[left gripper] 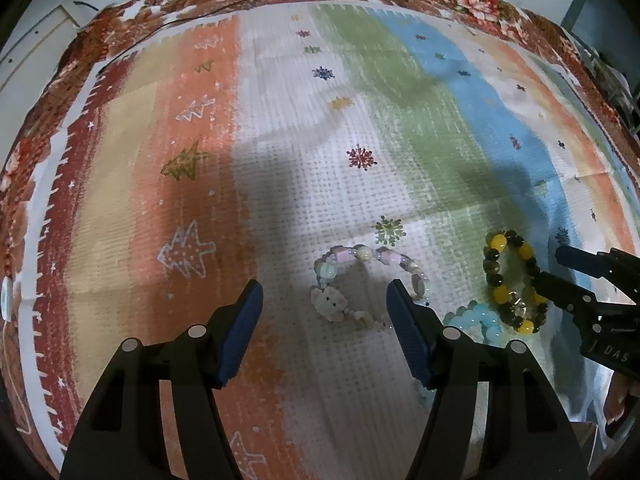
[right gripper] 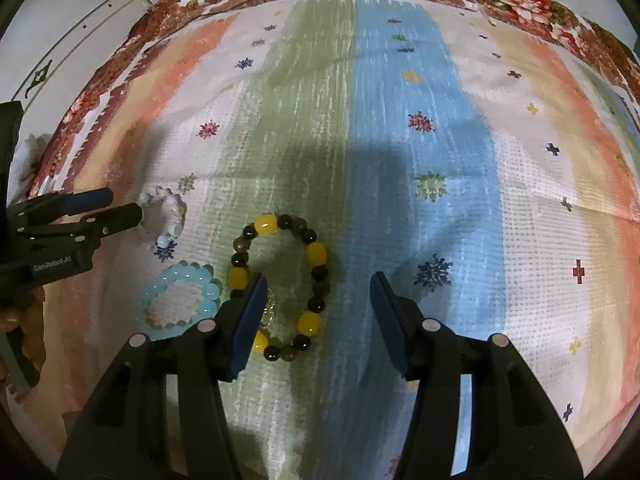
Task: Organize jewelry
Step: 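Move left tool to the white bead bracelet while right tool approaches the yellow-black bracelet, then close left tool on the white bead bracelet while right tool grips the yellow-black bracelet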
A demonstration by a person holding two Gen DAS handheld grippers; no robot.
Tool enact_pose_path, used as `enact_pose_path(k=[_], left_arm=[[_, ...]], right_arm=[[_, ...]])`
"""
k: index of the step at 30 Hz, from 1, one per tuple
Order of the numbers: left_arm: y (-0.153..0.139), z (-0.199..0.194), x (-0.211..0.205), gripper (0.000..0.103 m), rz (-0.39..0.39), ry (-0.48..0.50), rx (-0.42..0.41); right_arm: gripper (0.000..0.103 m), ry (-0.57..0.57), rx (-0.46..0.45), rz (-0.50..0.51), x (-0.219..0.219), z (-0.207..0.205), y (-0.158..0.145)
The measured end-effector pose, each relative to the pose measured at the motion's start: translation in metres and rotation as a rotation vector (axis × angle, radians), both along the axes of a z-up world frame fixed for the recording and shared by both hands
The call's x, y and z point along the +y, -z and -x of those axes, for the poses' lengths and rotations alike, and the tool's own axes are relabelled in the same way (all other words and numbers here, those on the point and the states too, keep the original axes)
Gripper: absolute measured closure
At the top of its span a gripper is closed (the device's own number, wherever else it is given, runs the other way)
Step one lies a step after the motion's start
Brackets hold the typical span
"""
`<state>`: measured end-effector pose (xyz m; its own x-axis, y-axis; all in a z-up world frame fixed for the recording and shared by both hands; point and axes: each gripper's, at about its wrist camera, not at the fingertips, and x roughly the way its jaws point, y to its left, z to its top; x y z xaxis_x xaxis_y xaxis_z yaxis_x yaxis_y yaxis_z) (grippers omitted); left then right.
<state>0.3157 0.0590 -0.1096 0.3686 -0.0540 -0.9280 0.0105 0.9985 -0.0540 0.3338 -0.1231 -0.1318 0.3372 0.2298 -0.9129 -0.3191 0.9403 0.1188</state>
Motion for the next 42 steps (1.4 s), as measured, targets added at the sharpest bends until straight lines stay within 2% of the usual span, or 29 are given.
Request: enact_pose_path(k=[9,12,13,15,17,19,21,23,33,42], left_arm=[[0.016,-0.009,-0.001,0.04,-0.045,0.005,0.029],[0.018,-0.008,-0.002,0.04,-0.057,0.014,0.026],[0.018,-0.008,-0.003,0.043,-0.056,0.018,0.026],[0.018,-0.007,-0.004,0.06,-0.059,0.028,0.026],[0.018,-0.007,-0.005,0.07,-0.064,0.037,0.027],[0.018,-0.006,-0.006,0.074,-0.069,0.046,0.029],[0.018,-0.005,-0.006,0.077,-0.071,0.048,0.029],[0.019,-0.005,-0.005,0.083,-0.071,0.043,0.031],[0.016,-0.001,-0.002,0.084,-0.044,0.03,0.023],[-0.009,0.005,-0.01,0.084,-0.019,0.025,-0.032]], right_arm=[[0.049,-0.001,0.019,0.024,-0.002,-0.003,0.012],[0.053,-0.003,0.012,0.036,-0.002,-0.003,0.014],[0.055,0.0,0.009,0.043,-0.003,-0.003,0.014],[0.065,0.003,0.004,0.051,-0.003,-0.003,0.014],[0.07,0.006,0.003,0.054,-0.005,-0.002,0.015],[0.075,0.0,0.005,0.054,-0.004,-0.002,0.015],[0.086,-0.008,0.007,0.052,-0.002,-0.001,0.014],[0.091,-0.014,0.007,0.056,-0.001,0.0,0.014],[0.092,-0.025,-0.003,0.043,0.0,0.002,0.01],[0.092,-0.04,-0.046,0.021,0.007,0.008,-0.01]])
